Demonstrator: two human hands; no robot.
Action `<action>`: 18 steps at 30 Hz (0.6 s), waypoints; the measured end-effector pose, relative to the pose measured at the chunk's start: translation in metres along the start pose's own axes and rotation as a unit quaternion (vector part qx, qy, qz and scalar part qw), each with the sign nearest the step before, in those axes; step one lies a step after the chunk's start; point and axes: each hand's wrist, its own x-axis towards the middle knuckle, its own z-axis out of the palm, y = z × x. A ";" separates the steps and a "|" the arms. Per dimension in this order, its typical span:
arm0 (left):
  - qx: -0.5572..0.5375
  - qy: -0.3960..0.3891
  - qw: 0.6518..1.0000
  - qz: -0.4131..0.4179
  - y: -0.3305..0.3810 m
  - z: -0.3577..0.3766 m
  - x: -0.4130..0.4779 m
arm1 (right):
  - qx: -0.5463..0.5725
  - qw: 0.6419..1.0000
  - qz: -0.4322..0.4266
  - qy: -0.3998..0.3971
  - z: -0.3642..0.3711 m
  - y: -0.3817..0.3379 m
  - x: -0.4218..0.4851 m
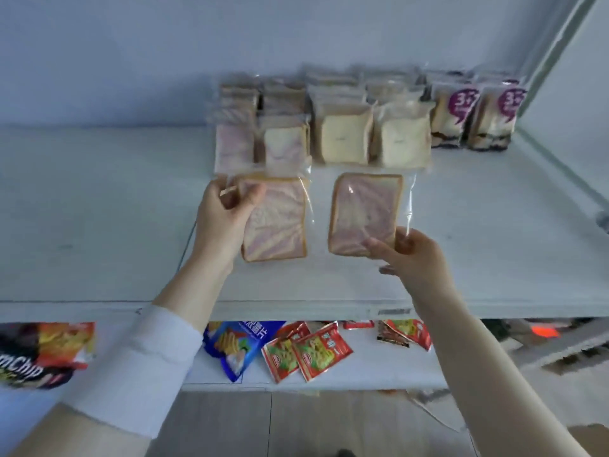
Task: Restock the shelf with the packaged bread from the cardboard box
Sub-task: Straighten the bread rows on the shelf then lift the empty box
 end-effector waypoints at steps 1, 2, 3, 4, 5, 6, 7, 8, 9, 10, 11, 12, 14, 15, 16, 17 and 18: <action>-0.006 0.028 1.000 -0.012 -0.009 -0.007 0.015 | -0.007 1.000 0.000 -0.009 0.018 -0.003 0.014; -0.005 0.048 0.999 -0.022 -0.016 -0.013 0.031 | -0.007 1.000 0.000 -0.014 0.035 -0.004 0.028; 0.002 0.060 0.998 -0.029 -0.023 -0.017 0.046 | -0.003 1.000 -0.003 -0.018 0.051 -0.005 0.042; 0.013 0.068 0.997 -0.031 -0.029 -0.020 0.062 | 0.002 1.000 -0.006 -0.021 0.065 -0.007 0.056; 0.027 0.079 0.996 -0.031 -0.034 -0.020 0.077 | 0.004 1.000 -0.005 -0.021 0.079 -0.008 0.070; 0.037 0.093 0.995 -0.031 -0.037 -0.019 0.091 | 0.005 1.000 0.000 -0.020 0.091 -0.010 0.083; 0.043 0.105 0.993 -0.030 -0.040 -0.017 0.105 | 0.000 1.000 0.002 -0.016 0.103 -0.011 0.095; 0.047 0.114 0.992 -0.031 -0.042 -0.015 0.118 | -0.013 1.000 0.000 -0.009 0.112 -0.012 0.107; 0.053 0.123 0.990 -0.033 -0.046 -0.012 0.129 | -0.037 0.999 -0.005 0.001 0.121 -0.012 0.117; 0.066 0.130 0.989 -0.036 -0.049 -0.009 0.139 | -0.068 0.998 -0.010 0.014 0.127 -0.012 0.125; 0.085 0.133 0.987 -0.037 -0.053 -0.007 0.147 | -0.107 0.994 -0.017 0.031 0.132 -0.011 0.131; 0.104 0.133 0.985 -0.037 -0.058 -0.005 0.154 | -0.151 0.987 -0.027 0.048 0.135 -0.010 0.135; 0.136 0.124 0.982 -0.036 -0.066 -0.004 0.163 | -0.231 0.967 -0.068 0.082 0.139 -0.009 0.136; 0.151 0.116 0.981 -0.038 -0.069 -0.004 0.166 | -0.258 0.957 -0.091 0.102 0.141 -0.011 0.134; 0.163 0.107 0.980 -0.042 -0.071 -0.004 0.169 | -0.277 0.946 -0.115 0.123 0.144 -0.014 0.129; 0.173 0.100 0.979 -0.045 -0.072 -0.005 0.171 | -0.292 0.934 -0.149 0.144 0.148 -0.016 0.124; 0.177 0.094 0.979 -0.048 -0.072 -0.006 0.173 | -0.306 0.918 -0.195 0.160 0.154 -0.020 0.116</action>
